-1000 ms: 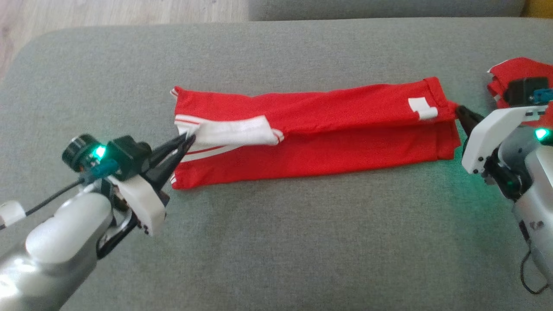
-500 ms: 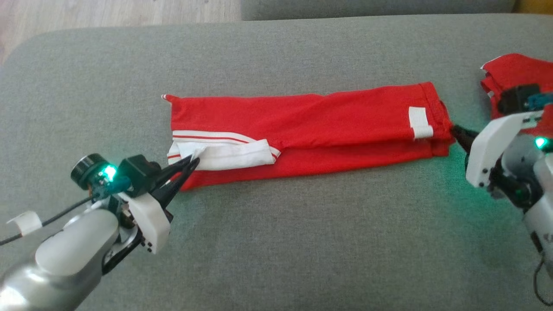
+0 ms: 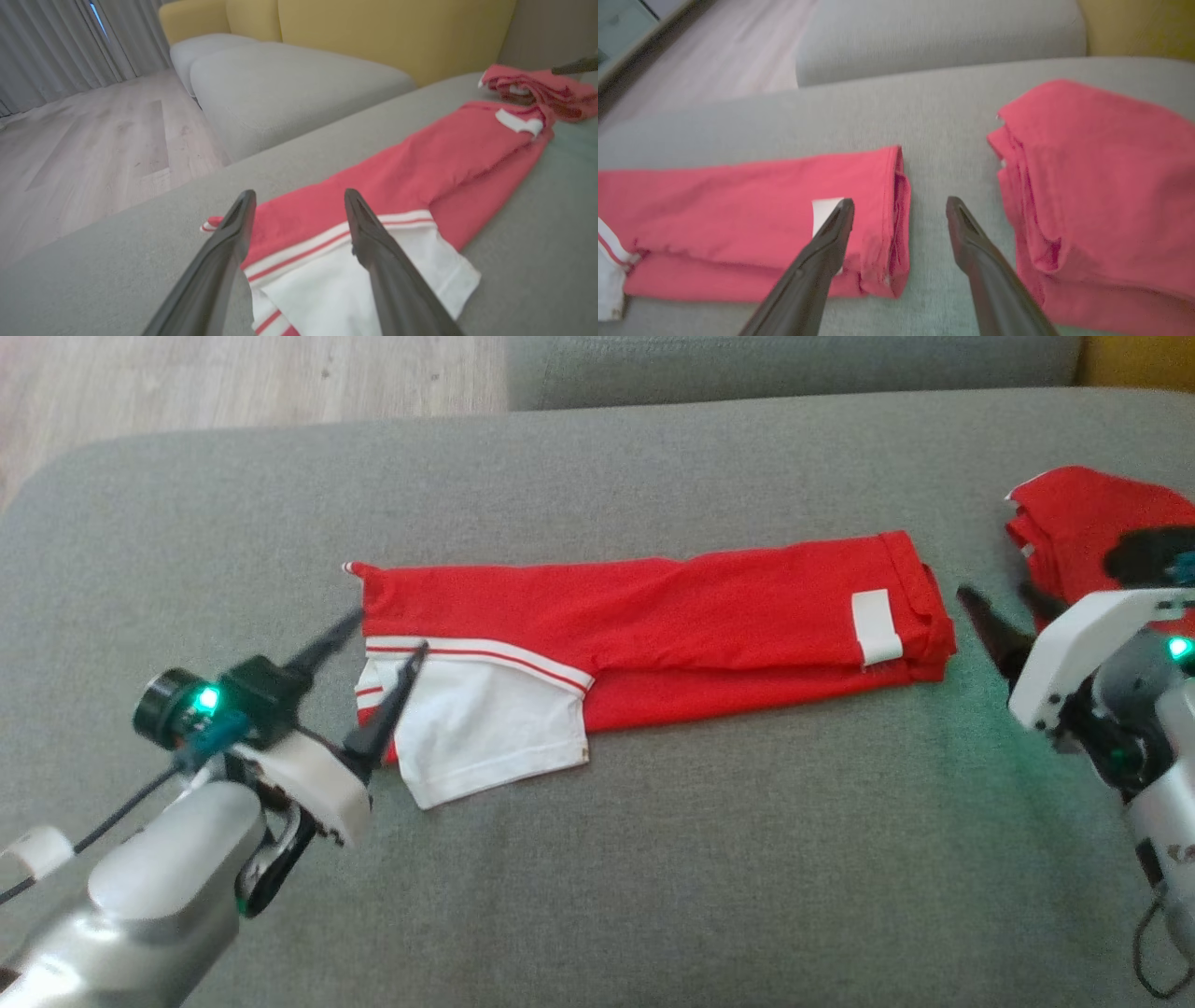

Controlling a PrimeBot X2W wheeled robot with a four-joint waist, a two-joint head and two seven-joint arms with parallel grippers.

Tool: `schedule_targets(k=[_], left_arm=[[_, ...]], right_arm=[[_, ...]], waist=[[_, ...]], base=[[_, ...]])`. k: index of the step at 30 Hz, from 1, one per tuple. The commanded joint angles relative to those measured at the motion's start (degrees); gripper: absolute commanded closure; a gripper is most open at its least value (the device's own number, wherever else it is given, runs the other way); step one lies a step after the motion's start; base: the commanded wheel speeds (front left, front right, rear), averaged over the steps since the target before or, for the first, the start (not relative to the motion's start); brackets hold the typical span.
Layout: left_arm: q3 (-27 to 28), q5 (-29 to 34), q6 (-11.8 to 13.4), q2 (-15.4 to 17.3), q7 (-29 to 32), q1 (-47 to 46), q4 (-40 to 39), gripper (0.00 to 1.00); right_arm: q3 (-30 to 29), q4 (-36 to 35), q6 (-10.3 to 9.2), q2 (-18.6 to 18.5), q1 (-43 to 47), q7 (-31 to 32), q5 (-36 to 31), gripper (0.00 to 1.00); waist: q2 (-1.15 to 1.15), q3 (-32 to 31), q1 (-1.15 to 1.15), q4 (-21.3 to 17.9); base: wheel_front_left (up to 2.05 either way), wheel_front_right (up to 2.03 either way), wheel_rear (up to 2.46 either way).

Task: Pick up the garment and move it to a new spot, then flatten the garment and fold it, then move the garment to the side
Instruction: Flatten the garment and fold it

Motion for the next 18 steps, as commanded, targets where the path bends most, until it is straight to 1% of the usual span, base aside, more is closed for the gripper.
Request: schedule_targets(k=[1, 5, 8, 11, 13, 16, 18], left_arm=[[4.47, -1.02, 1.48, 1.19, -1.45, -1.33, -0.85, 0.0], [11.95, -2.45, 6.03, -0.63, -2.78, 0.9, -3.55, 0.0], [20.15, -0.39, 9.26, -2.36, -2.84, 4.56, -8.41, 0.0], [28.36, 2.88, 10.9, -4.5, -2.85, 10.3, -13.05, 0.0], [33.32, 5.0, 10.99, -6.35, -2.86, 14.61, -15.6, 0.0], [39.06, 8.54, 9.81, -9.51, -2.86, 20.39, -18.06, 0.0], [42.91, 10.48, 8.84, -12.27, -2.86, 23.7, -19.43, 0.0]], right_arm=[[-1.24, -2.02, -0.05, 0.21, 0.22, -2.58, -0.44, 0.0], [-5.61, -3.92, -0.05, 2.28, 0.67, -11.0, -2.5, 0.0], [-8.93, -5.12, -0.05, 4.11, 1.85, -17.57, -5.79, 0.0], [-13.19, -6.09, -0.05, 7.09, 3.59, -23.92, -10.43, 0.0], [-14.97, -7.23, -0.05, 9.38, 5.27, -27.01, -13.58, 0.0], [-16.83, -9.06, -0.05, 13.22, 8.44, -30.54, -17.3, 0.0], [-17.86, -10.08, -0.05, 15.4, 10.77, -32.3, -19.94, 0.0]], waist=[[0.0, -0.85, 0.0, -0.25], [0.0, -2.15, 0.0, -0.22], [0.0, -3.07, 0.0, 0.04], [0.0, -4.05, 0.0, -0.04], [0.0, -4.34, 0.0, -0.05], [0.0, -4.76, 0.0, 0.0], [0.0, -5.04, 0.0, 0.1]], base=[[0.0, 0.0, 0.0], [0.0, 0.0, 0.0], [0.0, 0.0, 0.0], [0.0, 0.0, 0.0], [0.0, 0.0, 0.0], [0.0, 0.0, 0.0], [0.0, 0.0, 0.0]])
